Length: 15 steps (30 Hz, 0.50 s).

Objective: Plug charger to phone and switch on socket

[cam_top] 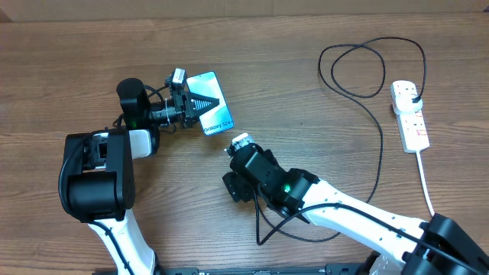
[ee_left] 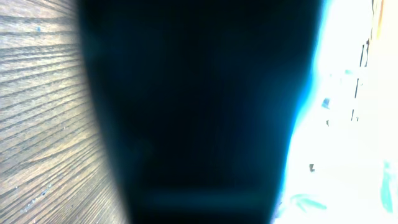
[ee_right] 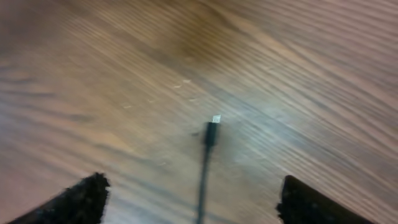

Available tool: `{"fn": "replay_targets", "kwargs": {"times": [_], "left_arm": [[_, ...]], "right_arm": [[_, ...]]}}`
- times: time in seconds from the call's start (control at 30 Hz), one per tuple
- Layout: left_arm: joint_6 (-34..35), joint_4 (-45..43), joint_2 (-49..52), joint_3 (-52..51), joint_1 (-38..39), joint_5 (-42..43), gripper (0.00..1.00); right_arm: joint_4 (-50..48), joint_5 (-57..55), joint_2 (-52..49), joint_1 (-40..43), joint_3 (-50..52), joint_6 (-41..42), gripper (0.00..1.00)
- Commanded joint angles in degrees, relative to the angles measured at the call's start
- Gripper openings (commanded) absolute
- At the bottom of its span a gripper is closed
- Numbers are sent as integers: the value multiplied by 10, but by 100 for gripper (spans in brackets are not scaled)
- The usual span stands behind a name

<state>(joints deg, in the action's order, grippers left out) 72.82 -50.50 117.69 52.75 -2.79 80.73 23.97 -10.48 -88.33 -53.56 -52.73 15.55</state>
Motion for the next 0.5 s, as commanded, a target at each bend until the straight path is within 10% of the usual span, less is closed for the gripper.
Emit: {"fn": "replay_targets", "kwargs": {"times": [0.0,0.47], "left_arm": [[-22,-3,-2,-1,-3,3,4],[-26,-3,-2,-1,-3,3,4]], "right_arm": [[-7,-42,-31,2,-14,-28,96],[-12,-23,-102,-5,-42,-77,83]]}}
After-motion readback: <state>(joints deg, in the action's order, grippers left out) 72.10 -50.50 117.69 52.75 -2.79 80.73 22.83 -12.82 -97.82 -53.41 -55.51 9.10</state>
